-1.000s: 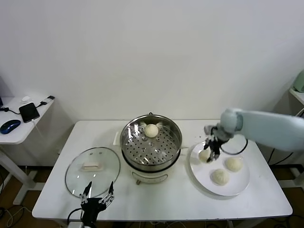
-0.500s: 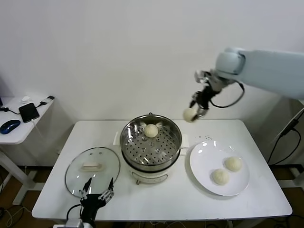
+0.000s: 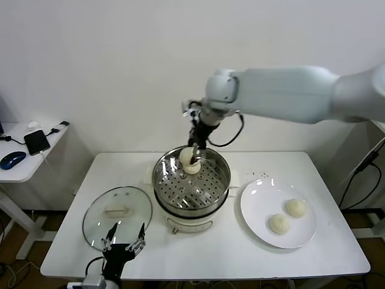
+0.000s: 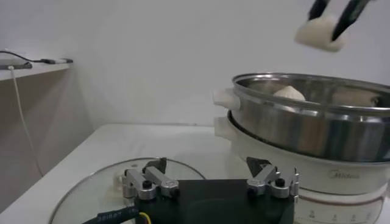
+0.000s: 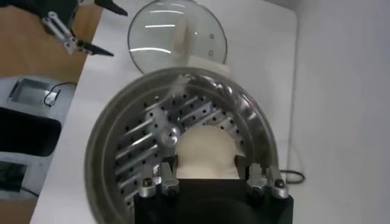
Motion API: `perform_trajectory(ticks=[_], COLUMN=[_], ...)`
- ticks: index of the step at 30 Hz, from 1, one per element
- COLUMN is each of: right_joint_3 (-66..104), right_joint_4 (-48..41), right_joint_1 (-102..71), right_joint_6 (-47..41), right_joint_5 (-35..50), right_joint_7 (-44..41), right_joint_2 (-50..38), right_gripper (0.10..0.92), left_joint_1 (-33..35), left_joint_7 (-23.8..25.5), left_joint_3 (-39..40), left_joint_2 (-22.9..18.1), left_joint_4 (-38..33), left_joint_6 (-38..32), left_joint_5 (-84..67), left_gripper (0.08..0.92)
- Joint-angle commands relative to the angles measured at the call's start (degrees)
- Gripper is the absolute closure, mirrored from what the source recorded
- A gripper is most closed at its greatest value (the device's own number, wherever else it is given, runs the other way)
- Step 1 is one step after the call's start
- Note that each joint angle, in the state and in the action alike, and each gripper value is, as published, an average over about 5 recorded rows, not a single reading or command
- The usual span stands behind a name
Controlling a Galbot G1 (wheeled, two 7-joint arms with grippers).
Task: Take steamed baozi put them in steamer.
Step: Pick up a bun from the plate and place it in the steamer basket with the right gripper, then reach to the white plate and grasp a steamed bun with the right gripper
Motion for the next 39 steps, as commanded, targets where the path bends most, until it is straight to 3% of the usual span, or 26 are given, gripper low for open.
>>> perform_trajectory(ticks=[1,14,24,28,33,39], right_joint_3=[1.2,2.3,1.4,-3.0,-8.4,-18.3], right_joint_4=[-7.8,-8.3,-3.6,1.2,9.7,18.7], right_joint_1=[-9.1,-12.9,-4.9,4.7,15.3,20.0], right_joint_6=[-1.6,-2.9,3.1,8.3,12.1,15.4], right_joint_5=[-1.3,-4.1,-5.9,-4.3,-3.7,-12.6], right_joint_7=[2.4,4.9,-1.6,-7.8,-12.4,-12.7], right_joint_2=[8.0,7.6,2.8,-3.7,-18.1,-34.2], right_gripper=[0.389,0.387,0.214,0.204,0.202,0.203], left_joint_1=[-0.1,-0.1,0.4,0.4,-0.2,-0.6], left_joint_7=[0.1,0.1,0.2,0.2,0.2,0.1], left_joint_3=[0.0,0.2,0.1,0.3,0.5,0.2], left_joint_2=[0.2,0.1,0.1,0.2,0.6,0.5], left_joint_4=[0.0,0.0,-1.0,-1.2,-1.2,-0.9], left_joint_6=[0.1,0.1,0.1,0.1,0.2,0.3], left_joint_5=[-0.3,-0.7,-0.7,-0.5,-0.3,-0.5], left_gripper=[0.177,0.177,0.177,0.177,0.177,0.177])
